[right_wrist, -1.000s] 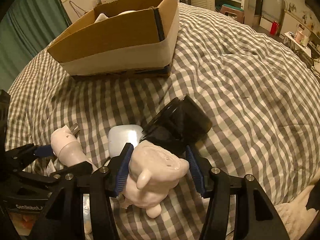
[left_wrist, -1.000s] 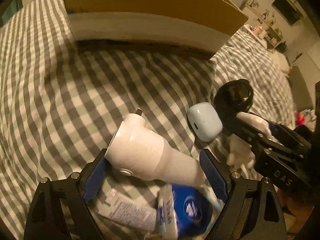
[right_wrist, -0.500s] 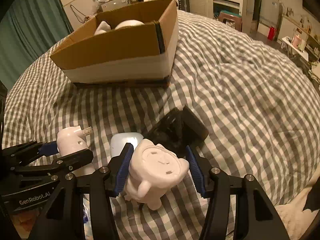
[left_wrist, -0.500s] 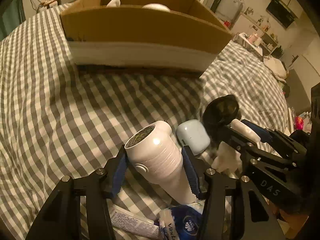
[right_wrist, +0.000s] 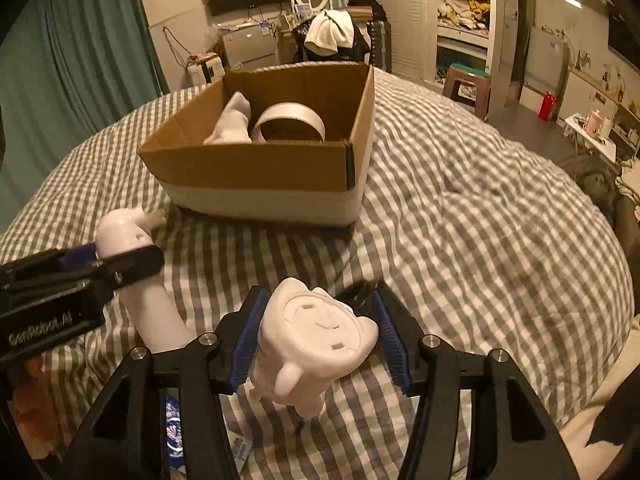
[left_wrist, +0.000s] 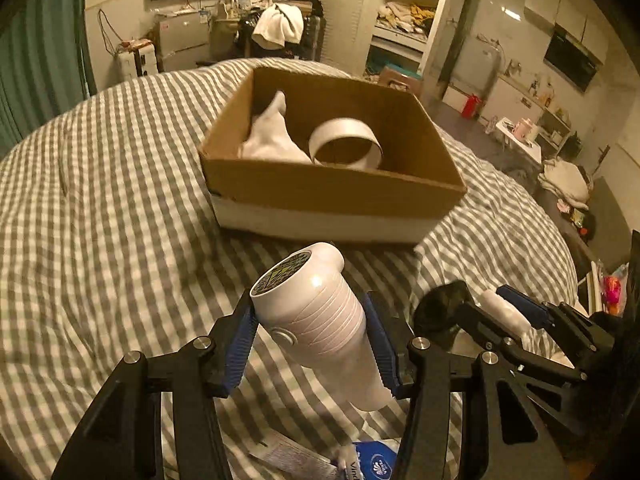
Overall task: Organize objects
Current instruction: 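Lower figurine and bottle into the box and open both tools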
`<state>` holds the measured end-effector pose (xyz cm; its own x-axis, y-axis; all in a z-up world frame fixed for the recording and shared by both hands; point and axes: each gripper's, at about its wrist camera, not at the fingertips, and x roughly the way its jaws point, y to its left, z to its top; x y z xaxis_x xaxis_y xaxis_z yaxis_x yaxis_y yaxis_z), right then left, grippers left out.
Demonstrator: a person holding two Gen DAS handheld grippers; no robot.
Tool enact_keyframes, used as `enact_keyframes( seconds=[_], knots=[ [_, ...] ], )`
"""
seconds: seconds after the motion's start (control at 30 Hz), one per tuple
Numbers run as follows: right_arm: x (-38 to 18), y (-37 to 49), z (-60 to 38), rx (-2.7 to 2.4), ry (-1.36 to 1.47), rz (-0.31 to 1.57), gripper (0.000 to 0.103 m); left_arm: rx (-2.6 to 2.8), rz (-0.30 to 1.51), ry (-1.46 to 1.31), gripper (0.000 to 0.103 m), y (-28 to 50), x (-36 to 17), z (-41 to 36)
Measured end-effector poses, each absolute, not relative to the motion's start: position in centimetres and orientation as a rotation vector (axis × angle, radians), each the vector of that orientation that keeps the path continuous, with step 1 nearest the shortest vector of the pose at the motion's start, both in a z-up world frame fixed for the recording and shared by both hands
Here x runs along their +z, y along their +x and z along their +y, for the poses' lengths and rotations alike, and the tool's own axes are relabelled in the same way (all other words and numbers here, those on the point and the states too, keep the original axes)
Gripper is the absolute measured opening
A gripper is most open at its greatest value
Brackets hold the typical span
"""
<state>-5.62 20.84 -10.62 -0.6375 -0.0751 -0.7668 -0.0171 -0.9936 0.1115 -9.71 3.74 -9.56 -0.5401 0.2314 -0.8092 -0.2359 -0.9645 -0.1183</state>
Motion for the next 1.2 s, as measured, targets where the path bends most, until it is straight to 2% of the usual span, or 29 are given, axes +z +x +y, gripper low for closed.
enact_keyframes(
  seconds=[0.8,1.2],
  knots=[
    [-1.5,-10.4,20.1,-2.856,1.012,-0.064,0.054,2.722,0.01,-1.103,0.054,-15.5,1.2,2.4],
    [2.3,-17.9,20.5,-2.918,0.91,-0.033,0.054,2.728,-0.002,-1.024,0.054,-23.7,1.7,3.5]
  ],
)
